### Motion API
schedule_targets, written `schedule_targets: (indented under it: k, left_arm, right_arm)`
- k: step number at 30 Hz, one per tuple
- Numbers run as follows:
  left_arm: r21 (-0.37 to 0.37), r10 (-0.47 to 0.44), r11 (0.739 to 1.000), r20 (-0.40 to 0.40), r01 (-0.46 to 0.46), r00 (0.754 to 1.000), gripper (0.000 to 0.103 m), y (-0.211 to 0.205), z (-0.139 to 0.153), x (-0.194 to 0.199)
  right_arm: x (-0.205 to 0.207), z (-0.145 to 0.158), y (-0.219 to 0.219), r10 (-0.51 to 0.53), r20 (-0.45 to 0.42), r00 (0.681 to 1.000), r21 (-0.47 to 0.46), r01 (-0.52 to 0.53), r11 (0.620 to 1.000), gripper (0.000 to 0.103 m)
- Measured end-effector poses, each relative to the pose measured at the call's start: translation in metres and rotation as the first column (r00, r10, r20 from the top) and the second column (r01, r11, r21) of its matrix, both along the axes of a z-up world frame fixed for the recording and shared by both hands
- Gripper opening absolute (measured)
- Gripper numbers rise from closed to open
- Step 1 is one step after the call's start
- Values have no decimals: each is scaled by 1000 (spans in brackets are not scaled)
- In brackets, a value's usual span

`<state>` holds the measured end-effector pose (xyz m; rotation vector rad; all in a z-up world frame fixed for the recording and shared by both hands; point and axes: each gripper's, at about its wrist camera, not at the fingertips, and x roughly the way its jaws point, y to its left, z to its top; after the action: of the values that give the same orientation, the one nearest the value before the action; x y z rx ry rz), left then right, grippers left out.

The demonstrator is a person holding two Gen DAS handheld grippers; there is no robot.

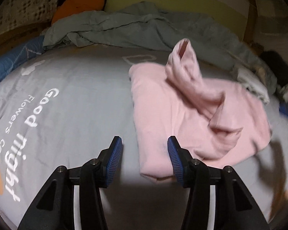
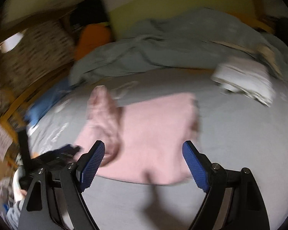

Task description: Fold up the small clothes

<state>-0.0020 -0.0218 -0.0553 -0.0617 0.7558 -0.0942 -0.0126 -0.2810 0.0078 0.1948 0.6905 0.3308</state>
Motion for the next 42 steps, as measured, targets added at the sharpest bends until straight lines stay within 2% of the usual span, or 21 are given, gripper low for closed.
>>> schedule_targets:
  k: [2,5,7,8,9,10,12,13,15,17,19,20,22,25,26,28,30,32,34,36,42]
  left_arm:
    - [-32,2,999,10,-1,1000,50,5,-6,-7]
    - [-134,-4,991,41,9,999,53,20,-13,-12]
    - [-134,-16,991,70,26,997,54,20,-17,-15]
    - [-123,-16,992,72,25,997,54,18,-16,-16]
    - [-117,-14,993,72,22,997,54,17,-15,-16]
    - [-118,-14,993,74,23,997,54,17,-15,-16]
    - [-145,-18,989,75,28,997,54,21,-17,-16]
    - [-164,-17,986,73,29,997,54,23,-17,-16]
    - [-181,-17,983,71,29,997,54,25,-18,-15]
    - [-158,-13,987,78,25,997,54,21,-17,-17]
    - [-152,-10,988,83,22,997,54,20,-17,-17]
    - [-163,-11,986,81,24,997,54,21,-17,-17]
    - [-190,-14,981,78,29,997,55,24,-18,-16]
    - [-209,-20,977,83,37,996,56,27,-19,-17]
    - [-208,-22,977,85,39,996,56,27,-18,-17]
    - [-206,-23,978,87,40,996,57,27,-18,-17]
    - [-208,-25,977,87,43,996,58,27,-18,-17]
    - [-211,-33,976,89,51,995,61,28,-19,-18]
    - [-205,-36,977,93,54,995,63,27,-19,-19]
    - [-196,-32,979,96,50,995,63,25,-19,-20]
    - [-193,-32,980,98,51,995,64,25,-19,-20]
  right_arm:
    - [15,6,35,46,-22,999,-58,-47,997,84]
    - [47,-2,76,101,-106,989,-95,-112,989,84]
    - [74,-20,101,138,-199,970,-131,-166,977,84]
    - [86,-31,112,132,-242,961,-181,-178,967,84]
    - [95,-41,122,95,-254,962,-271,-165,948,84]
    - [100,-48,125,61,-237,970,-344,-143,928,84]
    - [105,-52,118,1,-204,979,-400,-85,913,84]
    - [108,-52,106,-40,-205,978,-386,-43,921,84]
    - [109,-50,71,-112,-231,967,-285,43,958,84]
    - [107,-49,43,-195,-230,953,-260,133,956,84]
    - [103,-46,21,-223,-229,948,-261,161,952,84]
    - [100,-43,16,-214,-224,951,-245,157,957,84]
    - [88,-28,13,-129,-191,973,-146,101,984,84]
    - [73,-13,37,76,-170,983,-33,-83,996,82]
    - [67,-13,50,121,-162,979,-46,-130,990,78]
    - [59,-18,77,150,-152,977,-146,-173,974,72]
    - [53,-35,99,184,-166,969,-248,-221,943,70]
    - [49,-53,110,178,-206,962,-298,-235,925,70]
    - [44,-64,105,163,-219,962,-301,-225,927,70]
    - [40,-64,95,160,-218,963,-280,-219,935,70]
    - [12,-62,76,114,-223,968,-316,-182,931,74]
